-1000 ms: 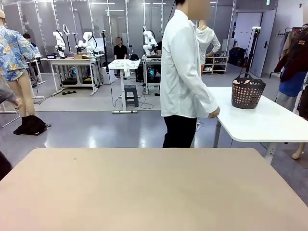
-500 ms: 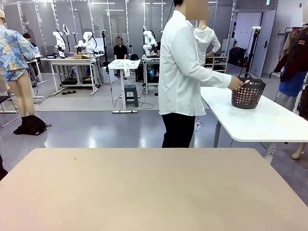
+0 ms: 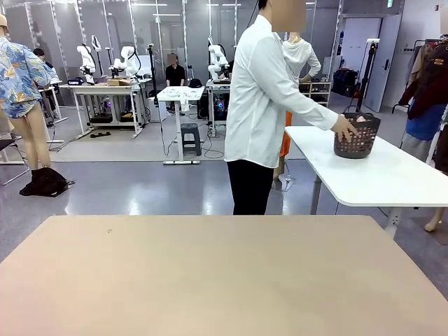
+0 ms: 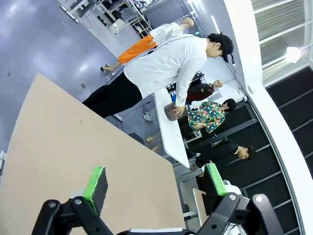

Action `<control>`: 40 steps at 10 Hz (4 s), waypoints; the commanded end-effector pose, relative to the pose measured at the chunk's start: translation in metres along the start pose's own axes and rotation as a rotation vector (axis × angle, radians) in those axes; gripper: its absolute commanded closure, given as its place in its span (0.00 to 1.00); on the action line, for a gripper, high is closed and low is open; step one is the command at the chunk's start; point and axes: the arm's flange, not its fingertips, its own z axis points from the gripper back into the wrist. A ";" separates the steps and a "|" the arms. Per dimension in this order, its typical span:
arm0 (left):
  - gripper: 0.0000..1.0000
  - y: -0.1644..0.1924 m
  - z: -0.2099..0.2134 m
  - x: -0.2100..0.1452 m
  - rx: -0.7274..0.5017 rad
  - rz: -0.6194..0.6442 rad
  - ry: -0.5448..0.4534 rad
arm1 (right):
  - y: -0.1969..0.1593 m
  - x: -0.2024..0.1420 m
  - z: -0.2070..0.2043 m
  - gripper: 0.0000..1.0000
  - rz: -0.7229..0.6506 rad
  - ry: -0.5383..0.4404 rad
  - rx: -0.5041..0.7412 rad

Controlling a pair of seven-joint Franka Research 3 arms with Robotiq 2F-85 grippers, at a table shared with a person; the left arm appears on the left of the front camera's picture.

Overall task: Fold the towel.
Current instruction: Grab the top end of the 100 cm Hotel Towel extended by the human.

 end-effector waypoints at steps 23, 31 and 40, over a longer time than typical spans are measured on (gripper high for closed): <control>0.00 -0.001 -0.002 0.001 -0.009 -0.008 0.005 | 0.001 0.003 0.001 0.00 0.020 0.000 0.005; 0.00 -0.001 -0.002 0.001 -0.009 -0.008 0.005 | 0.001 0.003 0.001 0.00 0.020 0.000 0.005; 0.00 -0.001 -0.002 0.001 -0.009 -0.008 0.005 | 0.001 0.003 0.001 0.00 0.020 0.000 0.005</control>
